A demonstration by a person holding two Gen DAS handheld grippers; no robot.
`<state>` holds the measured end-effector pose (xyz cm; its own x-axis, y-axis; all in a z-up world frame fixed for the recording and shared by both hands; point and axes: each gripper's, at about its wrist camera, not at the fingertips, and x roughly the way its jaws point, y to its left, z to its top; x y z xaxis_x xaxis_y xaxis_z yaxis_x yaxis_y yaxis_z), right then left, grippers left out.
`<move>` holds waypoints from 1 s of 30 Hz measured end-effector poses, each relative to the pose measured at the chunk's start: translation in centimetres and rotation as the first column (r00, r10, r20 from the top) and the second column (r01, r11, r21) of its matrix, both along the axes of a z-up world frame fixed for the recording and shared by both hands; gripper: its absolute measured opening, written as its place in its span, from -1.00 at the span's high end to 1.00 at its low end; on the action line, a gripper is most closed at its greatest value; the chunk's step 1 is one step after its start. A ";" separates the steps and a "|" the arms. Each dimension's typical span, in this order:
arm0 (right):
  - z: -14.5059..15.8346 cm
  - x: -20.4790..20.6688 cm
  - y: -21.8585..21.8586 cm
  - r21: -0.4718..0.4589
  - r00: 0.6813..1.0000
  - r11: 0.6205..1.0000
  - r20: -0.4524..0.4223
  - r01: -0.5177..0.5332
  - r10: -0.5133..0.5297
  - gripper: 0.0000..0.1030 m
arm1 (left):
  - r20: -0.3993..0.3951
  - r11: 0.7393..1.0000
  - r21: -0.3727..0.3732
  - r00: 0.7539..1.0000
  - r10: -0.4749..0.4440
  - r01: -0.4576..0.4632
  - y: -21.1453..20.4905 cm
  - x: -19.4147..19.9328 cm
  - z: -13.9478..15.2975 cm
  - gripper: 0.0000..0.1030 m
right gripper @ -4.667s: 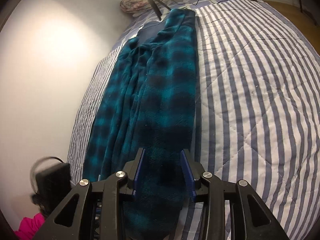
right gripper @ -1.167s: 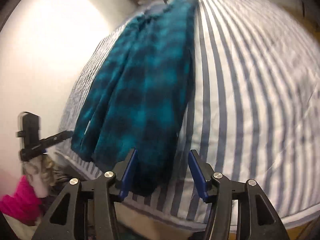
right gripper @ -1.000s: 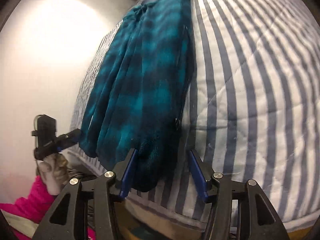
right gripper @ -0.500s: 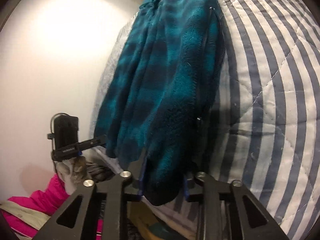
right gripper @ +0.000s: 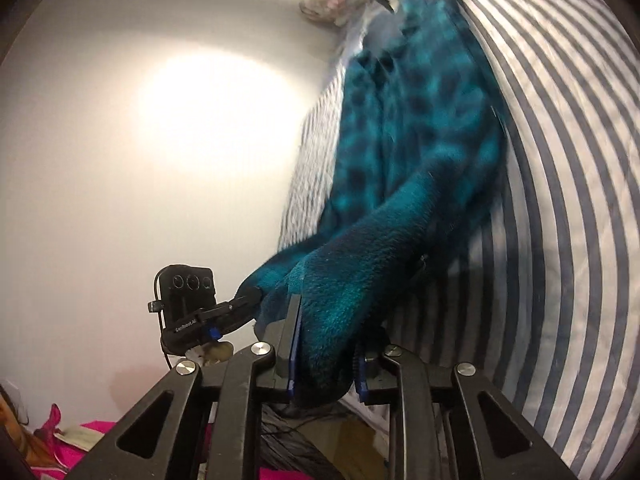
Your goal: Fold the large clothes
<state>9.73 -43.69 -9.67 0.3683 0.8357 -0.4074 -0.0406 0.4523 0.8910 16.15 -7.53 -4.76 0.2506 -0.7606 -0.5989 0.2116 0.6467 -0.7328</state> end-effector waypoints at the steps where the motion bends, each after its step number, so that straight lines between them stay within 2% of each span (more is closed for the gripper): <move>1: 0.6 0.5 -0.1 -0.011 1.000 1.000 0.011 0.008 -0.008 0.62 | 0.014 1.000 0.004 1.000 0.008 -0.008 0.0 0.8 0.6 0.74; 6: 2.2 3.8 -1.4 -0.061 0.997 0.995 0.027 0.074 -0.073 0.62 | 0.063 0.998 0.026 0.996 0.061 -0.062 -0.4 4.5 2.5 0.74; 13: 2.0 11.0 -1.3 -0.158 0.992 0.979 0.007 0.128 -0.129 0.62 | 0.072 0.988 0.071 0.989 0.129 -0.134 -1.1 11.2 2.4 0.74; 20: -1.7 17.1 -2.0 -0.188 0.979 0.971 -0.111 0.146 -0.169 0.62 | -0.031 0.972 0.110 0.977 0.210 -0.206 -1.0 18.0 -2.4 0.74; 24: -4.1 19.1 -1.9 -0.207 0.970 0.969 -0.173 0.134 -0.171 0.62 | -0.072 0.968 0.152 0.974 0.214 -0.201 -1.5 20.3 -5.4 0.74; 27: -5.9 19.7 -2.3 -0.170 0.958 0.975 -0.221 0.144 -0.180 0.61 | -0.072 0.965 0.185 0.977 0.201 -0.185 -2.3 20.9 -6.8 0.73; 30: -6.7 19.6 -3.3 -0.068 0.943 0.983 -0.278 0.170 -0.182 0.42 | -0.095 0.967 0.180 0.975 0.202 -0.182 -2.2 21.4 -7.5 0.71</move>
